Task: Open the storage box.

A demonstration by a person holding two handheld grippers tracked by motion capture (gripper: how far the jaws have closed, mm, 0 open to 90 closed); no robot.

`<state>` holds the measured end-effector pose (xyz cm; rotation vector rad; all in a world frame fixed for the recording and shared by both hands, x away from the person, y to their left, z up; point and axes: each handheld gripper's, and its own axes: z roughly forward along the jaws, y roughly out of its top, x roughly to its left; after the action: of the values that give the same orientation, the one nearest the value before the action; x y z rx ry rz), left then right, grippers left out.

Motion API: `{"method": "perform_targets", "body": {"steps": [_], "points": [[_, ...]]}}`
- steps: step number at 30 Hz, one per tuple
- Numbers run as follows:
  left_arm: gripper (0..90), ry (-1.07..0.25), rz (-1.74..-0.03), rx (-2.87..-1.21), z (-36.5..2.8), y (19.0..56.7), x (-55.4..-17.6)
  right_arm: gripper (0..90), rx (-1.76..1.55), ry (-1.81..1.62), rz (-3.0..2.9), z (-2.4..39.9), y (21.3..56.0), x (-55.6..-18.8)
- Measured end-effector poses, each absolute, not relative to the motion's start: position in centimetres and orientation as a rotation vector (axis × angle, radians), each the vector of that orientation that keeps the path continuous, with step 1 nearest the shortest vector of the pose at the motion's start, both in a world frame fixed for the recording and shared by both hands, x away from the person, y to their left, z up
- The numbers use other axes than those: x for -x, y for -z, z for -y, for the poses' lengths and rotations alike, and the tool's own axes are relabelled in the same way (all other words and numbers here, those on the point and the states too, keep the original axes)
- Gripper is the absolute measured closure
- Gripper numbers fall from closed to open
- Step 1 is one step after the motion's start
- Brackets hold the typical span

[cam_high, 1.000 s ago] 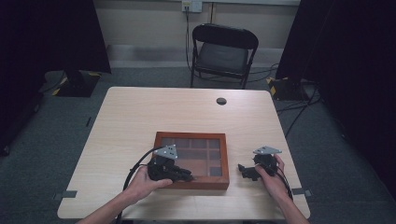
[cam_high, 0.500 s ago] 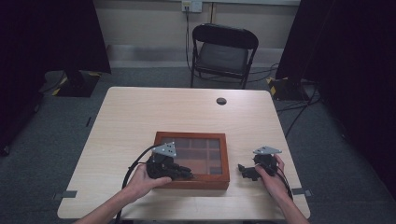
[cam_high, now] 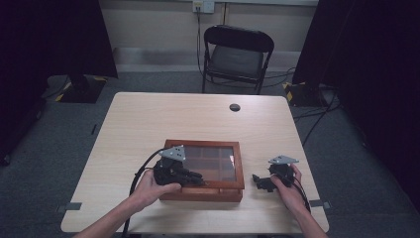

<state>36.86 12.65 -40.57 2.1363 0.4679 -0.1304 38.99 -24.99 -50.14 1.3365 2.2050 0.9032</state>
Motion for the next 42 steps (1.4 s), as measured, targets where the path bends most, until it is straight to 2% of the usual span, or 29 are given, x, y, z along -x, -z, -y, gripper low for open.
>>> {"method": "perform_targets", "body": {"steps": [42], "points": [[80.9,0.13,-0.46,-2.138,-13.4,36.5,-38.3,0.0,-1.337,-0.903,-2.205,25.0,50.1,-39.0]]}}
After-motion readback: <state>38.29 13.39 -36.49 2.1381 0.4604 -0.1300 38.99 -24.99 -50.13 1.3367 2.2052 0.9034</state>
